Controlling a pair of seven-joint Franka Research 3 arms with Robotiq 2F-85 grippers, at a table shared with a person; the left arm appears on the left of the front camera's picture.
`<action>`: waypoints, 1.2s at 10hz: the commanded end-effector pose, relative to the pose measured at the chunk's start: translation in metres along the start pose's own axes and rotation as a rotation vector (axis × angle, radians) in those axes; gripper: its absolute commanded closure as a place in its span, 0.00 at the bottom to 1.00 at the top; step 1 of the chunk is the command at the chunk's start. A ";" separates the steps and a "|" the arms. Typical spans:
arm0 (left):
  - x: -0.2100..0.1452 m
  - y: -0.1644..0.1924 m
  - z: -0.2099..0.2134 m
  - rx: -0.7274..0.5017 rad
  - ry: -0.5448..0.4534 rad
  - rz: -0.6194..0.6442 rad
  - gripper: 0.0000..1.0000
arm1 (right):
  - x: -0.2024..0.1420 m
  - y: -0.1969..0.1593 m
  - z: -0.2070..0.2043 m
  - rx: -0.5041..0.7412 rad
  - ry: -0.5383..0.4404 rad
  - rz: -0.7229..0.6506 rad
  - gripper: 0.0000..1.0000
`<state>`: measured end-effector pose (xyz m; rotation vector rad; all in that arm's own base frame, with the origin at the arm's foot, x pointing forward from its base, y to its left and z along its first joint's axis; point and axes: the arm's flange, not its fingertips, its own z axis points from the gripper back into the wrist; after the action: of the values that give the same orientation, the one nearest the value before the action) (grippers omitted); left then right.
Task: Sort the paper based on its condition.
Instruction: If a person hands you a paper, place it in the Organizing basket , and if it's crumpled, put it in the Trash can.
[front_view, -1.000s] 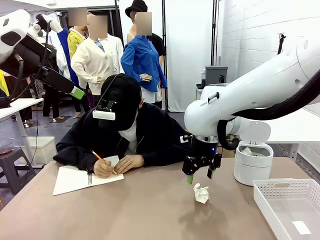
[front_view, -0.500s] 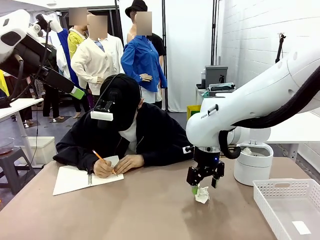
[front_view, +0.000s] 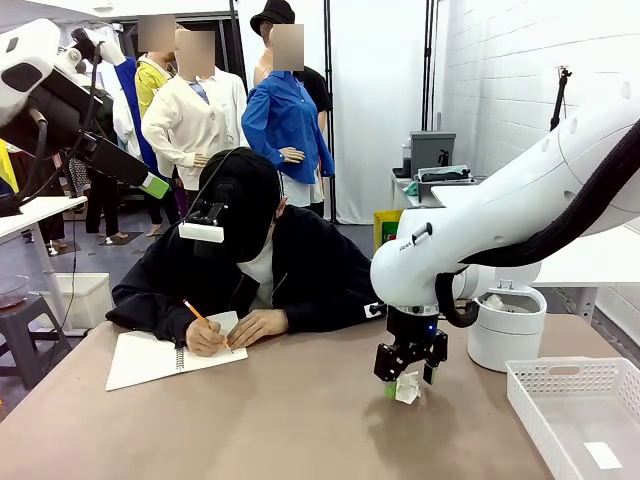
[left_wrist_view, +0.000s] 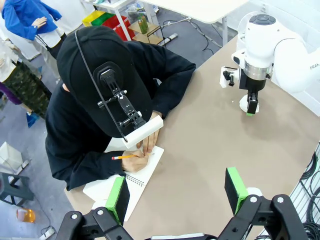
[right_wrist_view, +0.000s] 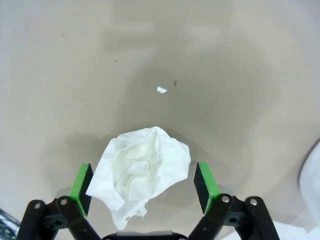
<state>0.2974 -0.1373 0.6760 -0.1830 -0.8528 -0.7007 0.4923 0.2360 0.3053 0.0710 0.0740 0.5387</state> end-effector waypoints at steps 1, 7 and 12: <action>-0.001 0.001 0.000 -0.003 -0.006 0.003 0.00 | -0.002 0.000 0.001 0.018 0.008 -0.015 0.00; -0.001 0.001 0.000 -0.003 -0.006 0.003 0.00 | -0.001 0.001 -0.001 0.012 0.006 -0.004 0.40; -0.001 0.001 0.000 -0.003 -0.006 0.003 0.00 | -0.008 0.011 0.020 -0.016 -0.012 -0.028 0.99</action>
<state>0.2974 -0.1373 0.6759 -0.1830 -0.8527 -0.7006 0.4906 0.2373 0.3155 0.0731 0.0655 0.5335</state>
